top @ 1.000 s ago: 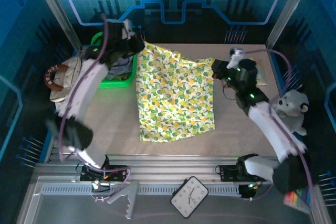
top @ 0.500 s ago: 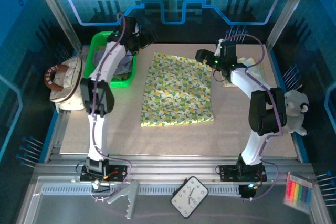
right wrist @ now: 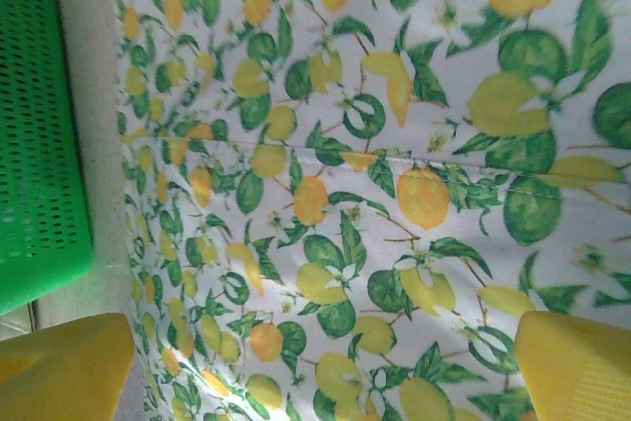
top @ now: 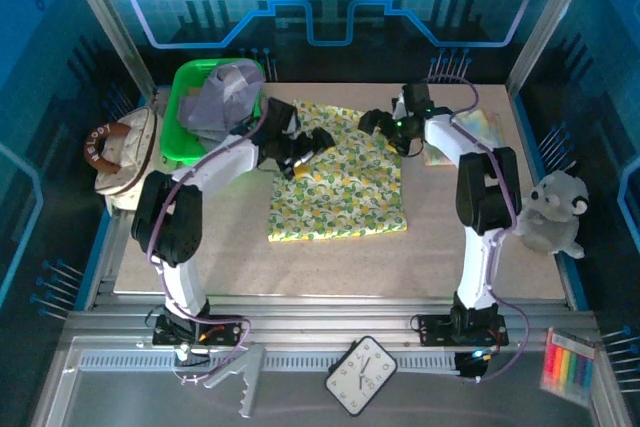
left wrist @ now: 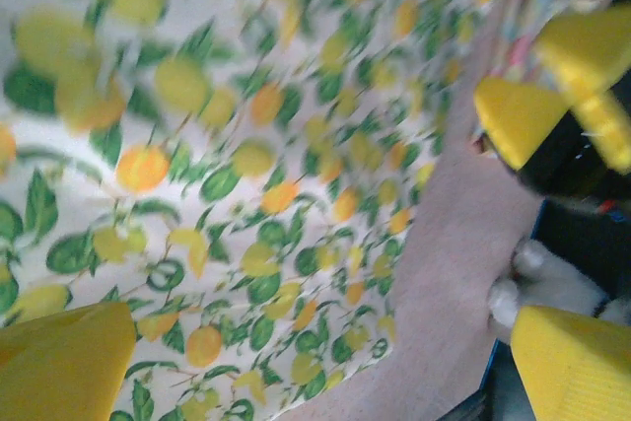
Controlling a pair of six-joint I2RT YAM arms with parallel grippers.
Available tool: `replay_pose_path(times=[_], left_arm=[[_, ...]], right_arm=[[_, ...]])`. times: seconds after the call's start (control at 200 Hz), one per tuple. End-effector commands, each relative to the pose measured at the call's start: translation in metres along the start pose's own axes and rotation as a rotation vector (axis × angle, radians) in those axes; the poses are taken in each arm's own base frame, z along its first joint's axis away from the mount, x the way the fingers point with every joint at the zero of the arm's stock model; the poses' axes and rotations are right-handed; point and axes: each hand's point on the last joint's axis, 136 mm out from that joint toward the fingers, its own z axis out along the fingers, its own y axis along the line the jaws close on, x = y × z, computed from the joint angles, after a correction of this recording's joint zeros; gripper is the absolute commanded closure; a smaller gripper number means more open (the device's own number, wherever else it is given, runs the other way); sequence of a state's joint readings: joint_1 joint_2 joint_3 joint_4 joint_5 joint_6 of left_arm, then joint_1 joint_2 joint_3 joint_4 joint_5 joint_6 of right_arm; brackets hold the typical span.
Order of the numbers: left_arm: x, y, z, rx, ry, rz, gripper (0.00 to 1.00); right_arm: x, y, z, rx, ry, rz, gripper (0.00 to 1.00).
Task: Fold and stack the skirts
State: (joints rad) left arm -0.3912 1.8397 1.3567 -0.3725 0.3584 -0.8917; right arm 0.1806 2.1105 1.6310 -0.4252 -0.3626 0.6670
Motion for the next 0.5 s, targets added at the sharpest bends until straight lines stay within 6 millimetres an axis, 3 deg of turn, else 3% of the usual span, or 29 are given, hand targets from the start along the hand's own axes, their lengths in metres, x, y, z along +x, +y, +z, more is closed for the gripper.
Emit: replay_pose_path(times=[0.0,0.09,0.155,0.175,0.29,0.385,0.45,0.455,0.49], left_arm=[[0.015,0.022,0.018,0.027,0.051,-0.128,0.01],[0.020,0.063,0.032,-0.086,0.046,-0.159,0.01],[0.021,0.086,0.035,-0.152,0.044,-0.169,0.01],[0.020,0.092,0.035,-0.173,0.038,-0.169,0.01],[0.017,0.123,0.030,-0.274,0.009,-0.161,0.01],[0.008,0.127,0.025,-0.240,0.000,-0.160,0.01],[0.004,0.110,0.018,-0.192,0.006,-0.121,0.01],[0.004,0.109,0.017,-0.188,0.005,-0.117,0.01],[0.004,0.096,0.011,-0.161,0.007,-0.093,0.01]], right_arm=[[-0.003,0.005,0.029,-0.047,0.065,0.063,0.00],[-0.016,-0.013,0.046,0.023,0.035,0.098,0.00],[-0.028,-0.021,0.047,0.064,-0.015,0.117,0.00],[-0.025,-0.032,0.059,0.084,-0.006,0.131,0.00],[-0.036,-0.035,0.069,0.058,-0.022,0.132,0.00],[-0.040,-0.021,0.063,0.024,-0.041,0.080,0.00],[-0.040,-0.009,0.052,0.003,-0.053,0.040,0.00],[-0.042,-0.001,0.043,-0.007,-0.068,0.026,0.00],[-0.041,0.009,0.030,-0.014,-0.089,-0.002,0.00]])
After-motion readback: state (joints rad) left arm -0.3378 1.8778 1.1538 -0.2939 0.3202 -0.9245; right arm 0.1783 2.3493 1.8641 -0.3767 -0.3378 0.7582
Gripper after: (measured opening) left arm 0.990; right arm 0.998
